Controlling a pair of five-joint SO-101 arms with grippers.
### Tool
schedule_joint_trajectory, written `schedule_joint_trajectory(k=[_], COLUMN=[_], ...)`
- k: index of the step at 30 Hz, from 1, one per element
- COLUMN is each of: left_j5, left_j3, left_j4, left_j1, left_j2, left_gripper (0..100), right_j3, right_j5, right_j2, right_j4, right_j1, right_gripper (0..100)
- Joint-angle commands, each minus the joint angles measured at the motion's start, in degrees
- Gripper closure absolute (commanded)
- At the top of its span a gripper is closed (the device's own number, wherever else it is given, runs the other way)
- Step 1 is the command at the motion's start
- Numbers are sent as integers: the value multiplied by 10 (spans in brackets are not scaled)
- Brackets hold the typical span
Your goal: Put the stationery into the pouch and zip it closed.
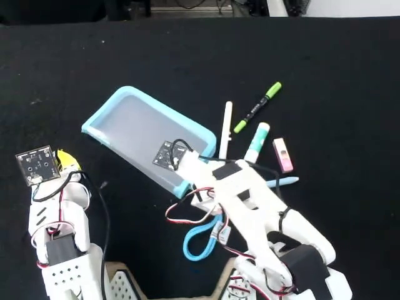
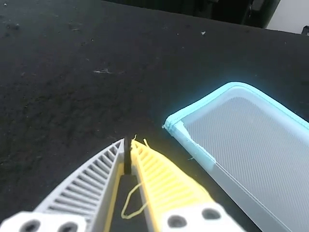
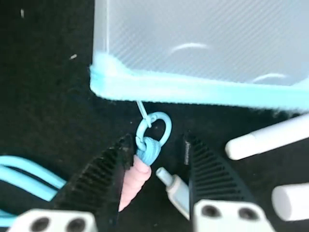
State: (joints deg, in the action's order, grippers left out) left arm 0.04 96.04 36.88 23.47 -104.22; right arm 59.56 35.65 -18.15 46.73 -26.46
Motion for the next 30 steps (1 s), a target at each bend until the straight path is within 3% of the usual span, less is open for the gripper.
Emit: schedule_joint_trajectory(k=[1,5,9,16,21,25,30], left_j5=[-1,-1,-1,4,1,0,3], left_j3=[13,13,13,13,13,13,13], left_j4=[-14,-27,-26,-24,-6,-4,-3], left_j1=[4,7,7,0,-57,-82,-86], left_j2=[-4,-4,-4,-4,-4,-4,-4], left_gripper=[970,970,970,970,970,970,970], right_j3=[-3,-2,-2,-29,-63,-82,-72], right_j5=[18,22,19,-13,-73,-127,-161], right_j2=[0,0,-3,-31,-99,-129,-130], right_j4=[-40,-52,-53,-18,15,-19,-106], right_j1=[11,10,10,1,-89,-146,-142], right_gripper=[852,860,992,988,988,988,988])
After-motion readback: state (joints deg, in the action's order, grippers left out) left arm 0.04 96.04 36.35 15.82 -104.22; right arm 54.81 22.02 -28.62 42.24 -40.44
